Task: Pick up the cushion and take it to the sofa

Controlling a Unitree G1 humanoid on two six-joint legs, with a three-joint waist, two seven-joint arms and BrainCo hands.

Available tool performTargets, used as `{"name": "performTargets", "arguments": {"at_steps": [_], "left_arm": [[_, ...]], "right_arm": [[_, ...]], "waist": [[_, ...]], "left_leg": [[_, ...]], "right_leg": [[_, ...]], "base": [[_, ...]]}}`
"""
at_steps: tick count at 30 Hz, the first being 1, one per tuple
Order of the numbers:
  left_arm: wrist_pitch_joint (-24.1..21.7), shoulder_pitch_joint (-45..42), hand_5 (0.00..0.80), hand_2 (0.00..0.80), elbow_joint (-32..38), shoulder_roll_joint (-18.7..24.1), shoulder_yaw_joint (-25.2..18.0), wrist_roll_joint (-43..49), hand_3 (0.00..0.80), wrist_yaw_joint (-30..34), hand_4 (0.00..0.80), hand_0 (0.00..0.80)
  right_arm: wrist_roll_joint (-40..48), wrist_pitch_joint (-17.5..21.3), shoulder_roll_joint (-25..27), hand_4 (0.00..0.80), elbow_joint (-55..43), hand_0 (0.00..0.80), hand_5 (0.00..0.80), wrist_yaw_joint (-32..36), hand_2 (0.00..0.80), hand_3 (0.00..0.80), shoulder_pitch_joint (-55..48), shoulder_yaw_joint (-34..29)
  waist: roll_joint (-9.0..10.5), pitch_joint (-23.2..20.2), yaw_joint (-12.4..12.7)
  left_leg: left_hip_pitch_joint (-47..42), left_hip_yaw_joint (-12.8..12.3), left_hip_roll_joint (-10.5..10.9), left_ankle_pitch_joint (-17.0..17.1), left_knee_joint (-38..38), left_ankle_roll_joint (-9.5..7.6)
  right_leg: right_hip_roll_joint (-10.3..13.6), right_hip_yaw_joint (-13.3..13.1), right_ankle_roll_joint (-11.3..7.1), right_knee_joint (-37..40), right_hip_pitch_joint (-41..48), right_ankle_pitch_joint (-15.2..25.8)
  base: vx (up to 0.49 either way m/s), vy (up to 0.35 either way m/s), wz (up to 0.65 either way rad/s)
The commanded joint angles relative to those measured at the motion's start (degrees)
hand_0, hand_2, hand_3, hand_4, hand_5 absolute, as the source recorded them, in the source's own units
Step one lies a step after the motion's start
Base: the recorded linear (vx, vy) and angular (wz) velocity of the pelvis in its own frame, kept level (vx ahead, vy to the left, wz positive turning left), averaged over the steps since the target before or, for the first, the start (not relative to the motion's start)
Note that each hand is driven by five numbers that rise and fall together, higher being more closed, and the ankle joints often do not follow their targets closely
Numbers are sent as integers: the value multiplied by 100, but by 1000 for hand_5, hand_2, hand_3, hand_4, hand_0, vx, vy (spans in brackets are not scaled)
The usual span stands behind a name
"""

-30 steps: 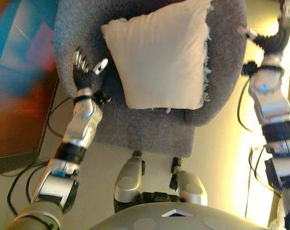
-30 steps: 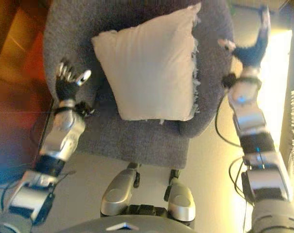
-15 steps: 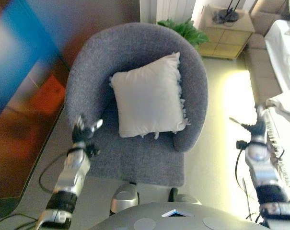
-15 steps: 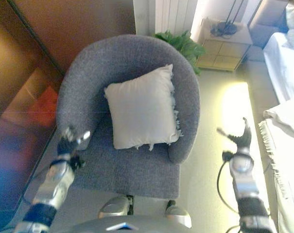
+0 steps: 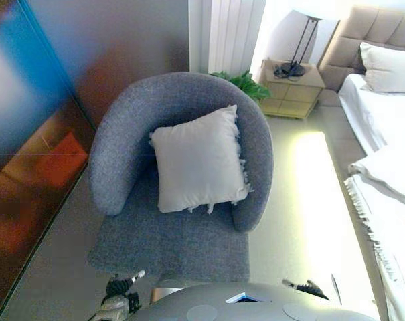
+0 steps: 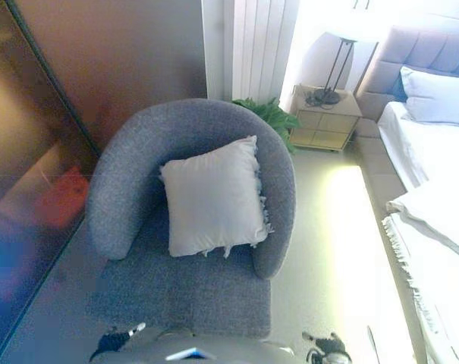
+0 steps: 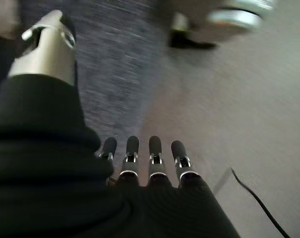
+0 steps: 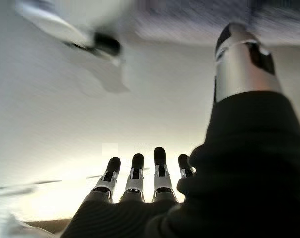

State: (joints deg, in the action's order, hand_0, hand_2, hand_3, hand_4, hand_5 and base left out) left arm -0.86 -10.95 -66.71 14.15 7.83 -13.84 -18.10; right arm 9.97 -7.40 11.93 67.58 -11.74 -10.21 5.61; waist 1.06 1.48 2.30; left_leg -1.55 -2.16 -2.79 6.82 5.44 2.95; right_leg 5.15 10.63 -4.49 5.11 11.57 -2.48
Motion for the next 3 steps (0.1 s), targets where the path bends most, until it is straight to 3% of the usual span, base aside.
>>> {"name": "performTargets", "arguments": {"at_steps": [1,3], "left_arm": [[292,534,0,0,-537,-129,-69,290,0,-111,0,0],[556,551,0,0,-780,-156,-170,276,0,-127,0,0]], "right_arm": [[176,-153,-35,0,283,0,0,224,0,0,364,164],[170,-217,-82,0,387,0,0,320,0,0,403,175]], "waist": [[-4,333,-38],[-5,331,-53]], "left_leg": [[-652,-194,-37,-846,-44,12],[-667,-199,-33,-854,-44,8]], "right_leg": [[54,26,-119,-11,-229,270],[58,9,-110,-11,-221,265]], "base": [[-24,6,-3],[-12,8,-5]]}}
